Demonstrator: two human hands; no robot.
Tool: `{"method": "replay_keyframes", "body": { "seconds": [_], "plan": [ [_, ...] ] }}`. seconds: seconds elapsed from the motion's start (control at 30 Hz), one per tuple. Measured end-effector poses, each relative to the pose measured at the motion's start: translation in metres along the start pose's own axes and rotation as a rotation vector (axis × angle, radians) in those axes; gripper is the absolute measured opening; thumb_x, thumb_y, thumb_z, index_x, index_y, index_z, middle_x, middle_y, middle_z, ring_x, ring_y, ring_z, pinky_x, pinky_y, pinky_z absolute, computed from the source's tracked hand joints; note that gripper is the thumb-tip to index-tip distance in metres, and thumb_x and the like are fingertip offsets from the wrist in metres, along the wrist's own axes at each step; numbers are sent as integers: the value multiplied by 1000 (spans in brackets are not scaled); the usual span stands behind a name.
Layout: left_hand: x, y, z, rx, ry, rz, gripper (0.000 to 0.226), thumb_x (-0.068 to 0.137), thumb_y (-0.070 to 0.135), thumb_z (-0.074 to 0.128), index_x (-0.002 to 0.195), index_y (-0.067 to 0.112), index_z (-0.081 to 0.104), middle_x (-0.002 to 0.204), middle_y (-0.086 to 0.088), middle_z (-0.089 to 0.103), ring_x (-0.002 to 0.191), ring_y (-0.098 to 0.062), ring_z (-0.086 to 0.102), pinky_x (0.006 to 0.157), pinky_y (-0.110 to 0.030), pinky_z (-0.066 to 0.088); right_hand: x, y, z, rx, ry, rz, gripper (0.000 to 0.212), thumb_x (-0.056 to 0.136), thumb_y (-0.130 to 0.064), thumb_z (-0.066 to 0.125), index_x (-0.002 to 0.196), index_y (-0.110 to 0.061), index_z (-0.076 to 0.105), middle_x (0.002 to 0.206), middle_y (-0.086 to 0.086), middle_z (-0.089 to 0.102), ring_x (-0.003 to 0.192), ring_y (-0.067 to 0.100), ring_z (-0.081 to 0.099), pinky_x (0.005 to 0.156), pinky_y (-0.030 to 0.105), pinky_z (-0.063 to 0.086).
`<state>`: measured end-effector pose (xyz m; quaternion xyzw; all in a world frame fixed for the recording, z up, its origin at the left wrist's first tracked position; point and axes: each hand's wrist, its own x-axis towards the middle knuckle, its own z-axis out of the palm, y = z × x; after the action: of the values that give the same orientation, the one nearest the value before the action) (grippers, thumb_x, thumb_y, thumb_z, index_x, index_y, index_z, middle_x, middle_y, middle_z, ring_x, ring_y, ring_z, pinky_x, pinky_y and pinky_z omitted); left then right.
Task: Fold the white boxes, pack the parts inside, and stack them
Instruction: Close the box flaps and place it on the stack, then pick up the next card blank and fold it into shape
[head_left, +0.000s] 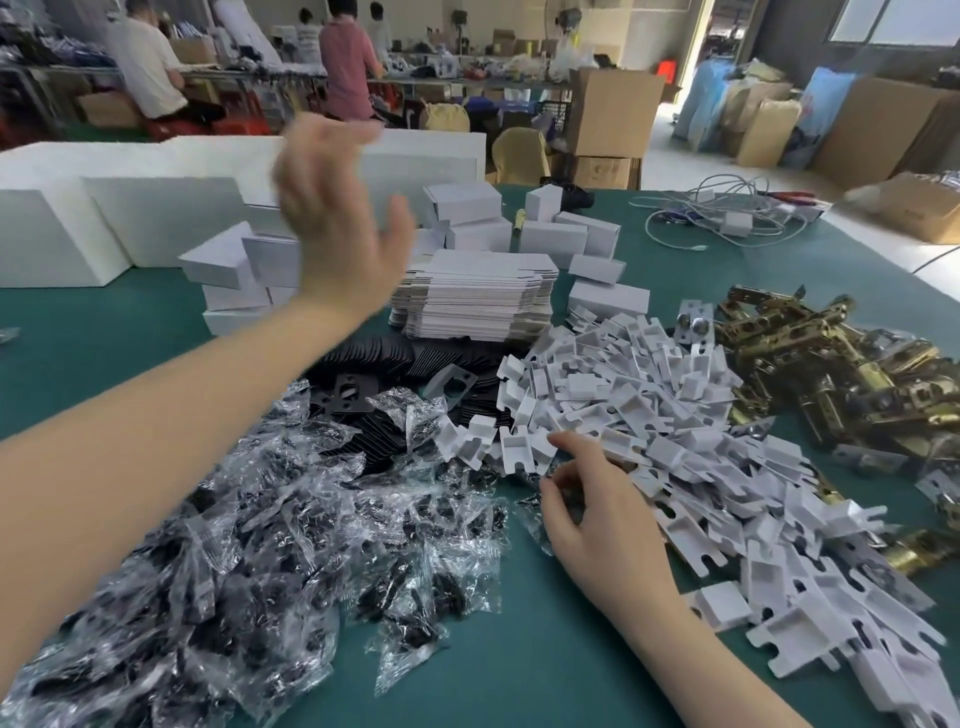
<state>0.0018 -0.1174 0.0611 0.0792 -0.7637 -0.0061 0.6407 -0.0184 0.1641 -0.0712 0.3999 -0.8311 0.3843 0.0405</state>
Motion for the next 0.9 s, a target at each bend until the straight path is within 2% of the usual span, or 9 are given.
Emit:
{"method": "replay_keyframes", "body": {
  "seconds": [0.17,0.27,0.33,0.4,0.5,0.57,0.7,0.83,0.9],
  "plan": [
    [-23,16,57,284,-862,-45,55,98,30,44,149,24,24,158,-12,24,144,-31,20,113,-49,20,0,0,0,-24,-6,-47,35,94,-23,59,128,-27,51,82,-15,58,74,5,54,65,30,48],
    [-32,8,70,417,-1058,-50,35,103,36,34,130,19,48,139,-11,54,131,-29,43,109,-45,27,0,1,2,-29,-2,-52,36,94,-24,59,129,-27,51,84,-14,59,78,7,54,69,31,49],
    [-32,5,64,414,-972,14,17,102,26,42,100,21,59,104,-6,67,101,-29,58,94,-38,35,1,2,2,-39,4,-59,36,94,-23,58,129,-25,52,84,-13,58,78,8,53,68,31,49],
    [-27,1,55,379,-911,36,20,101,23,48,89,24,63,82,-2,59,82,-27,56,78,-33,33,2,2,2,-44,8,-65,36,94,-22,58,129,-24,53,83,-12,58,76,8,52,66,30,47],
    [-15,3,42,280,-928,-86,22,101,25,49,85,25,64,88,-1,58,82,-26,53,74,-33,41,3,2,2,-37,9,-61,36,94,-21,58,129,-21,54,83,-11,58,78,9,52,68,30,45],
    [-8,10,34,253,-836,-143,27,104,24,45,106,15,71,107,-8,68,97,-32,61,77,-37,44,4,3,2,-31,4,-49,36,95,-21,56,131,-20,53,85,-8,60,81,12,53,71,33,47],
    [8,41,14,31,-347,-331,29,105,23,39,113,5,61,103,-6,63,90,-24,56,70,-31,39,5,4,1,-32,4,-32,37,97,-22,54,134,-19,51,90,-4,62,85,15,55,73,36,50],
    [3,97,1,-457,-79,-827,21,103,17,43,114,1,52,87,8,54,76,-3,52,68,-9,41,5,3,0,22,19,5,35,99,-27,52,133,-19,51,92,-3,64,83,17,57,71,37,49],
    [-25,120,-1,-651,-166,-1133,15,102,19,44,112,10,50,100,-1,60,92,-14,60,86,-22,52,5,2,0,85,49,34,30,101,-32,49,128,-22,54,85,-7,63,75,12,58,63,33,46]
  ]
}}
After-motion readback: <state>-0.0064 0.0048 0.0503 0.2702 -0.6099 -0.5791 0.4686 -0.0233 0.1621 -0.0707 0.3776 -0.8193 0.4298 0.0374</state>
